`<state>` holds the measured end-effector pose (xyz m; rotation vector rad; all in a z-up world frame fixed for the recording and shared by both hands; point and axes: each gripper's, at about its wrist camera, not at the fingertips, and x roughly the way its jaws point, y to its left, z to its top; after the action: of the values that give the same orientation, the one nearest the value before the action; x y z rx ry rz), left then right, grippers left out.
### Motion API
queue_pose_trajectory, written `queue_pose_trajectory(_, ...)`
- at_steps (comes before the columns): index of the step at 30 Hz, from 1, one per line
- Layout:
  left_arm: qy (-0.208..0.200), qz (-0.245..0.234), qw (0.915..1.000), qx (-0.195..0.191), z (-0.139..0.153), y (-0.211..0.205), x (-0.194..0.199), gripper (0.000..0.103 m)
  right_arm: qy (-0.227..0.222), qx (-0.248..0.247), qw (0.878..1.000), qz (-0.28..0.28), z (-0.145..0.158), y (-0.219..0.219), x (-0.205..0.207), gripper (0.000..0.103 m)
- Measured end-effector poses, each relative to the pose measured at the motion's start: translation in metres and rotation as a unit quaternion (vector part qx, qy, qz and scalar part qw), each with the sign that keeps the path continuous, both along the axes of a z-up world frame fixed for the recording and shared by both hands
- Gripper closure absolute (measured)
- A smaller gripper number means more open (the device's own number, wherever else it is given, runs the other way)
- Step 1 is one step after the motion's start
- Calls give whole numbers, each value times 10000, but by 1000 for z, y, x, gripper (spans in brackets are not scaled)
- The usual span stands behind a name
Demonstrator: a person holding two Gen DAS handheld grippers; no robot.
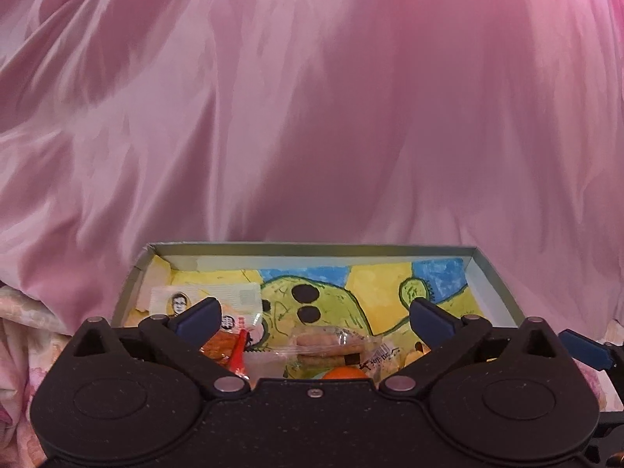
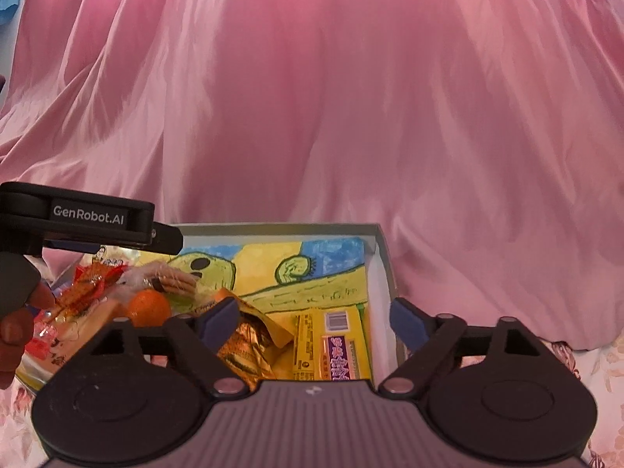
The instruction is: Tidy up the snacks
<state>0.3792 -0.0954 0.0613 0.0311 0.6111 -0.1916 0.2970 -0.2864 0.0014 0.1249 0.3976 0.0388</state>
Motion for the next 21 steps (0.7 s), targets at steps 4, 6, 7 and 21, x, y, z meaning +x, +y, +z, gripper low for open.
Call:
queue_pose_trajectory(4,-102,65,9999,0,9,3,-6,1,-135,-29,9999,-14,9,2,-6,3)
queue_pose_trajectory(6,-128,89,9999,25,13,5,-10,1,-208,-24,9998,-20,15,3,-9,1)
queue_pose_trajectory(7,-146,104,9998,43,16,6,-11,1,-242,-8,9997,-23,18,3,-10,0)
queue_pose_trajectory(21,-497,435,9978,-76,48,34,-51,1,-656,0,9978,-21,58,10,-46,0)
